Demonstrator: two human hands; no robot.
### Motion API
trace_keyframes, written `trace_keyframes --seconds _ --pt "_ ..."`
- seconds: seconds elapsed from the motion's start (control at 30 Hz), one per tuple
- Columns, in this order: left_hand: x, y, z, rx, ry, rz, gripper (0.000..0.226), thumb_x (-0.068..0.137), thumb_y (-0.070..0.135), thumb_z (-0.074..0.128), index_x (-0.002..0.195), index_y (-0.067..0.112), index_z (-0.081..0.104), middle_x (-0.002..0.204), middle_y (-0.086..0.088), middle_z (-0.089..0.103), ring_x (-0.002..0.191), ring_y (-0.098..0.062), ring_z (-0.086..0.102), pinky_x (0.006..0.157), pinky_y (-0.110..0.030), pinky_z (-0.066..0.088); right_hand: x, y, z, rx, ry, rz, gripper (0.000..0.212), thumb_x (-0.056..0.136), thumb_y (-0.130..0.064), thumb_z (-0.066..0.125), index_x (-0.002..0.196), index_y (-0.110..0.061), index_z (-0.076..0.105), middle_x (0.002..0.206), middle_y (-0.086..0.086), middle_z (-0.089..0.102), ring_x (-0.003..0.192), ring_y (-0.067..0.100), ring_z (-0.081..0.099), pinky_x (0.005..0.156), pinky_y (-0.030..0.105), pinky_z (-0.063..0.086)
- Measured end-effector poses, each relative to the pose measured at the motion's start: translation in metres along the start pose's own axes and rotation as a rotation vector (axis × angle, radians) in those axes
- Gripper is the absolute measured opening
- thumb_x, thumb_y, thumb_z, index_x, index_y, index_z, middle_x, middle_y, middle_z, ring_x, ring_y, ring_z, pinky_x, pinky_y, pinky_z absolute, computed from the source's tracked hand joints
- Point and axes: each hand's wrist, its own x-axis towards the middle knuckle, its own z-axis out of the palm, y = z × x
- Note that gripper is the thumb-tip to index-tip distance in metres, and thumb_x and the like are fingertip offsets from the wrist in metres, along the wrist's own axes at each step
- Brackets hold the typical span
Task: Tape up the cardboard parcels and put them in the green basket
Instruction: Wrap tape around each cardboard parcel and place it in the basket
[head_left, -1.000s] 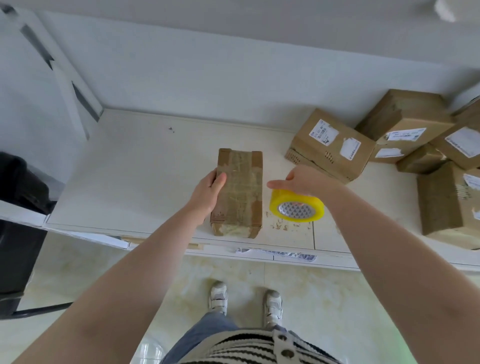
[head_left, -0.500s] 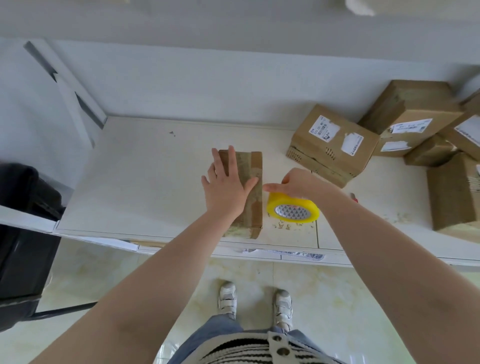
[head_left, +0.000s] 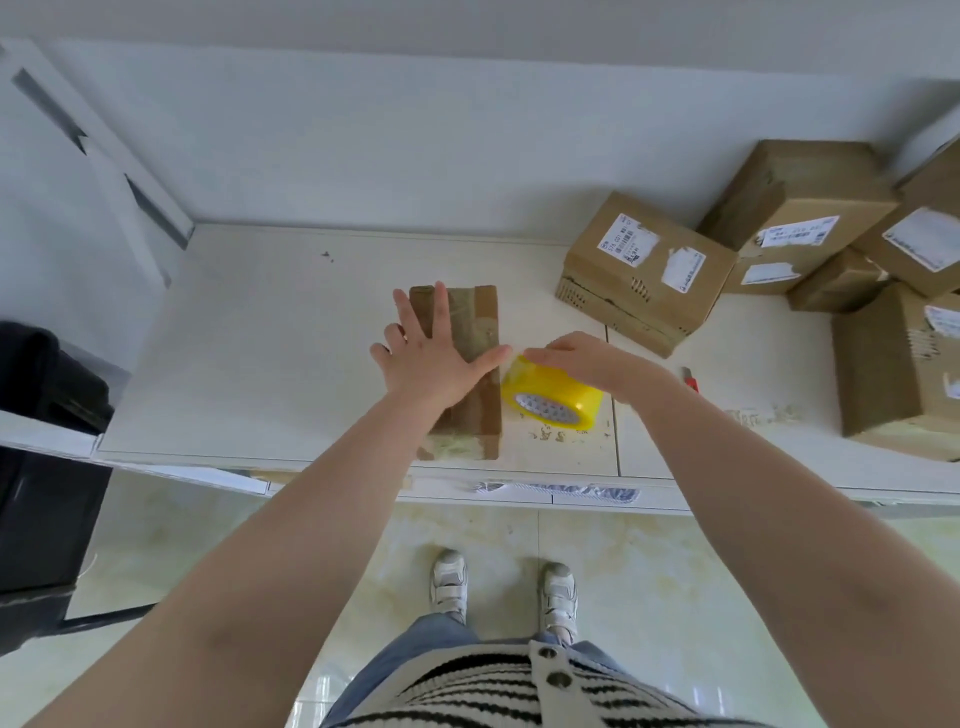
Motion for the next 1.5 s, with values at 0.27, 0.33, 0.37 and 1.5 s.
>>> trace_keyframes --seconds 0.27,0.33,0.37,1.5 --pt "0.001 -0.002 -0.020 -0.089 -0.222 -0.066 0.132 0.051 0.102 0.042 0.141 0.047 -0.037 0.163 -0.010 -0.015 0.146 -0.041 0.013 0.112 -0.058 0.017 -0.001 -0.007 -0.004 -0.184 0.075 -0.066 0.035 0.092 -0.053 0.056 0.092 -0.020 0.065 0.084 -0.003 0.058 0.077 0.016 0.056 0.063 0.027 0.040" --pt "-0.001 0.003 -0.021 -0.131 -0.238 -0.087 0.134 0.054 0.096 0.054 0.140 0.048 -0.037 0.162 -0.010 -0.012 0.145 -0.042 0.013 0.112 -0.058 0.021 -0.004 -0.003 -0.011 -0.187 0.085 -0.052 0.036 0.090 -0.056 0.056 0.085 -0.022 0.066 0.078 -0.004 0.060 0.071 0.013 0.056 0.058 0.025 0.038" --pt "-0.002 0.004 -0.021 -0.176 -0.237 -0.093 0.134 0.056 0.092 0.059 0.141 0.049 -0.036 0.161 -0.010 -0.009 0.144 -0.042 0.013 0.111 -0.058 0.025 -0.006 -0.001 -0.015 -0.181 0.087 -0.055 0.036 0.090 -0.057 0.057 0.080 -0.023 0.065 0.074 -0.004 0.060 0.069 0.012 0.056 0.057 0.025 0.037" --pt "0.003 -0.071 0.015 -1.439 -0.455 -0.173 0.103 0.057 0.039 0.087 0.146 0.051 0.035 0.150 0.000 0.048 0.144 -0.024 0.033 0.118 -0.060 0.016 -0.019 -0.053 -0.043 -0.614 0.139 -0.083 0.067 0.073 -0.079 0.055 0.051 -0.017 0.049 0.045 -0.008 0.044 0.045 0.012 0.046 0.049 0.026 0.032"
